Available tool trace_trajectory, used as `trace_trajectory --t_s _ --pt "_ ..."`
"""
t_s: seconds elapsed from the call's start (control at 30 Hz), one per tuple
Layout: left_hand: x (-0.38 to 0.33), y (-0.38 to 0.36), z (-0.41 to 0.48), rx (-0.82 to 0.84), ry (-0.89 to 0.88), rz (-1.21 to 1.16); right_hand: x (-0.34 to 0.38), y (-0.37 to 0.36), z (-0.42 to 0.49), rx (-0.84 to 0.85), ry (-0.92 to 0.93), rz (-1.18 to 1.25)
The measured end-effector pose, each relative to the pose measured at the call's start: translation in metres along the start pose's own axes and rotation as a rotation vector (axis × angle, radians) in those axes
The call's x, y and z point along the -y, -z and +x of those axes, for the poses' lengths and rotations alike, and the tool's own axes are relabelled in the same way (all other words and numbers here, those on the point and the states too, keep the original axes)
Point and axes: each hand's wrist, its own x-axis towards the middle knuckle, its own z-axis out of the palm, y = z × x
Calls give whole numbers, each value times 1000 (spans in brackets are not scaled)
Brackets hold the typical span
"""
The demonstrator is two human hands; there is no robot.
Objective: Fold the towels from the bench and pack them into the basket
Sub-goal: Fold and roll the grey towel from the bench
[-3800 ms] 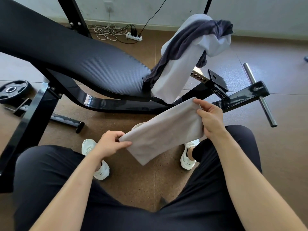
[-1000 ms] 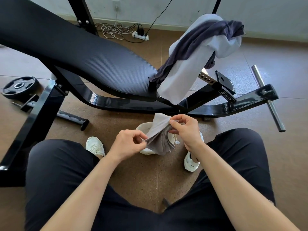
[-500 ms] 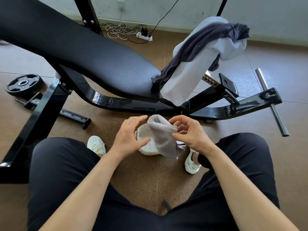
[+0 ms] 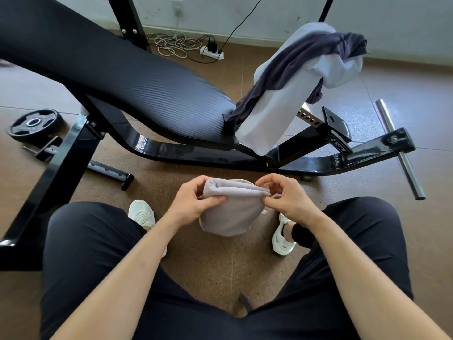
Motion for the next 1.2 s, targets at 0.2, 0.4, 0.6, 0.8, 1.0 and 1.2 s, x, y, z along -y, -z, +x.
trace_trajectory --t_s 0.2,0.4,0.6,0.8,1.0,1.2 --pt "-4 -7 0 -64 41 -214 12 -18 -2 58 35 36" --pt "4 -7 2 -191 32 -74 23 -31 -9 156 158 18" --pt "9 -3 6 -225 41 25 17 -37 -3 159 146 -186" --pt "8 -1 3 -31 -19 111 10 -35 2 74 20 -87" --pt "14 -6 -4 61 -90 360 9 -35 3 93 -113 130" --pt "16 -4 -4 51 -200 645 14 -33 1 139 -170 172"
